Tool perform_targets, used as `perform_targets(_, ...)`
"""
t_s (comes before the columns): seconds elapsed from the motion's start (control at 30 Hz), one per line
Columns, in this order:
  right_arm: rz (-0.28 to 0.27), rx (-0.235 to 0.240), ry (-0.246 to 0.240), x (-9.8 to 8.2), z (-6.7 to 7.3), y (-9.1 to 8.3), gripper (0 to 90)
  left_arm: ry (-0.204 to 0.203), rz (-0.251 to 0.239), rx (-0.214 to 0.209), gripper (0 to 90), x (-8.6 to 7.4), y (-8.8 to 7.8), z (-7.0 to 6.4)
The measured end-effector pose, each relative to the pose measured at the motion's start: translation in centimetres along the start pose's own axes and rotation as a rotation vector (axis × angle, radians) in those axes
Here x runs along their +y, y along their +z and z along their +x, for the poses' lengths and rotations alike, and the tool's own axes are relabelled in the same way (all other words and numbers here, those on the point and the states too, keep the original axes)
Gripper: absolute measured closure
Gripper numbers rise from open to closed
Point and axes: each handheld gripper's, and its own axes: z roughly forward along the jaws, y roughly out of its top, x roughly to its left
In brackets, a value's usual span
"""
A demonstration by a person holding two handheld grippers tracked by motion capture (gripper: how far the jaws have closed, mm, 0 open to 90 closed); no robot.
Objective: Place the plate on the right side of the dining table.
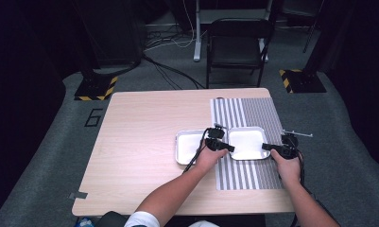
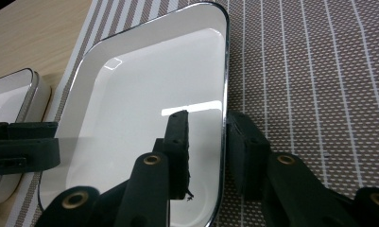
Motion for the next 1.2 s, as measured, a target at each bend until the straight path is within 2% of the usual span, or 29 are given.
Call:
perform_targets(0.1,-0.019,-0.006,-0.01,-0.1,0.0,-0.6,67.5,0.014,-0.012,-0.009,62.4,0.0,-0.6,0.0)
perform_targets(0.27,-0.055,-0.004,-0.021,-0.1,0.1,-1.6,64.6,0.011,-0.051,-0.02,60.1,0.0,-1.4,-0.1)
perform_targets(0.3,-0.059,-0.003,-0.023,-0.1,0.2,-1.7,64.1,0.02,-0.044,-0.017,59.7,0.1,-1.7,0.0)
perform_targets(0.43,-0.068,0.001,-0.042,-0.2,0.7,-1.9,61.8,0.011,-0.058,-0.021,57.7,0.1,-2.3,0.2)
perform_targets(0.5,-0.074,0.007,-0.074,-0.4,1.4,-2.1,60.5,0.01,-0.072,-0.021,56.9,0.0,-2.7,0.3)
perform_targets(0.63,-0.076,0.022,-0.107,-0.7,2.2,-2.4,59.3,0.009,-0.09,-0.012,55.4,-0.1,-3.5,0.6)
perform_targets(0.8,-0.082,0.051,-0.137,-1.0,3.2,-2.9,59.0,0.006,-0.109,0.002,54.1,-0.5,-4.7,1.3)
perform_targets(1.2,-0.062,0.115,-0.155,-1.9,5.0,-3.3,57.8,-0.022,-0.148,0.032,53.2,-2.1,-7.7,3.7)
